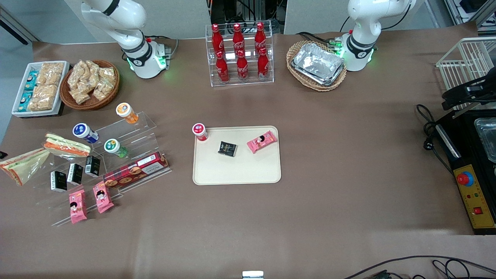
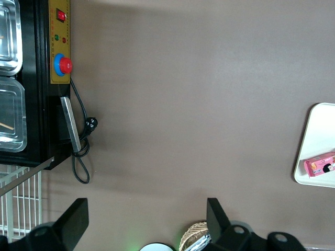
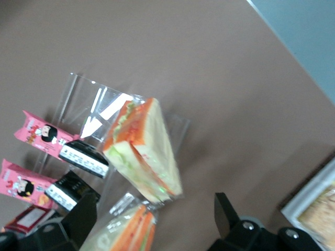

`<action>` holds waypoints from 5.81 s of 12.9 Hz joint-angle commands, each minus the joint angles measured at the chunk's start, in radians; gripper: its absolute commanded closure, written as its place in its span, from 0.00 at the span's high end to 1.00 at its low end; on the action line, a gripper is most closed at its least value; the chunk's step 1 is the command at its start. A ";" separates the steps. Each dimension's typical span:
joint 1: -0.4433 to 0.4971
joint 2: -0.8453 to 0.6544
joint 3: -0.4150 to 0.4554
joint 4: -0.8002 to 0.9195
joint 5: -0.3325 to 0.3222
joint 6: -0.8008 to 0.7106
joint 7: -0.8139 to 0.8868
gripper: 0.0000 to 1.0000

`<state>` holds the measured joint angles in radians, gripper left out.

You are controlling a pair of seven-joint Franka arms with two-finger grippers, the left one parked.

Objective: Place sandwich on tray
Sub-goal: 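Lower the right gripper and grasp the wrapped triangular sandwich, then lift the sandwich out of the rack with the right gripper, then carry the sandwich to the cream tray, lower it and release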

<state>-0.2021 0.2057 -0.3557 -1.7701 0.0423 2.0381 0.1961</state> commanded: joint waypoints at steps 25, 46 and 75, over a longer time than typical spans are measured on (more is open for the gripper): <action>0.004 0.109 0.006 0.181 0.047 -0.120 -0.186 0.28; 0.245 0.145 0.551 0.281 0.037 -0.267 -0.894 0.29; 0.705 0.517 0.544 0.193 -0.236 0.389 -0.870 0.70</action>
<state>0.5035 0.7246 0.1928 -1.5685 -0.1770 2.4048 -0.6877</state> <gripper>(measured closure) 0.617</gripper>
